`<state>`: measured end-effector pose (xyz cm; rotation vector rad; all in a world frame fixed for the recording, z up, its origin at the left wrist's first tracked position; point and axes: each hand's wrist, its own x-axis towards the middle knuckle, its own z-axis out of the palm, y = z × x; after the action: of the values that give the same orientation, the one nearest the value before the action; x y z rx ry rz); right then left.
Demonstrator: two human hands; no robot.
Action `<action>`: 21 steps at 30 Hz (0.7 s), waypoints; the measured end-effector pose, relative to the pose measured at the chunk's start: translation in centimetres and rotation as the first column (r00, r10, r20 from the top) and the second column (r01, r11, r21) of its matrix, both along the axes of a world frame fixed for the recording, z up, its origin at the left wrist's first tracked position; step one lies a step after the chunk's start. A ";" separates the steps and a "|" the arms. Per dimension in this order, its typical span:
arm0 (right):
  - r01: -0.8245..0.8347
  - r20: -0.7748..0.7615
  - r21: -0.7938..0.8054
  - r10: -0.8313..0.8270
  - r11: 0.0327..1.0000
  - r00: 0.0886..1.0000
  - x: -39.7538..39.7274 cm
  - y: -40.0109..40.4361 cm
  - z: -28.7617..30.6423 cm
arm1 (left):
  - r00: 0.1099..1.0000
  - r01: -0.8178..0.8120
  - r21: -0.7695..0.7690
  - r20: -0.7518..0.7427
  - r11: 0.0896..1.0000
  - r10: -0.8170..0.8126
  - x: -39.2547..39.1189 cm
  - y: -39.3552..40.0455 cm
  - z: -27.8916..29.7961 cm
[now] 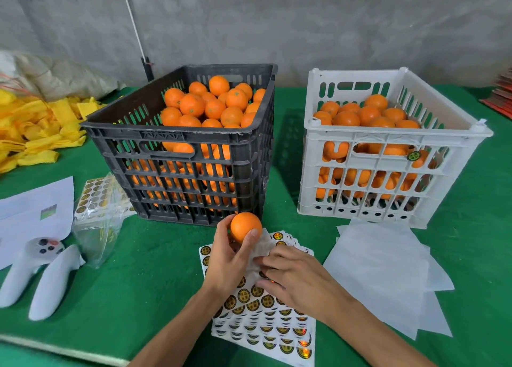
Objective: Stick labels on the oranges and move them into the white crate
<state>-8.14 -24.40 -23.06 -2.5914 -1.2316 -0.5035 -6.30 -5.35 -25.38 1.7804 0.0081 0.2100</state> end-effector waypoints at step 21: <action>0.607 -0.569 0.674 -0.227 0.422 0.790 2.1 1.0 -0.6 | 0.987 0.078 0.169 0.128 0.982 -0.100 -0.4 0.3 -0.1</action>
<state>-6.01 -23.37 -23.62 -1.9180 -0.0350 -0.4532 -6.70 -5.07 -25.48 1.9222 -0.1912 0.2731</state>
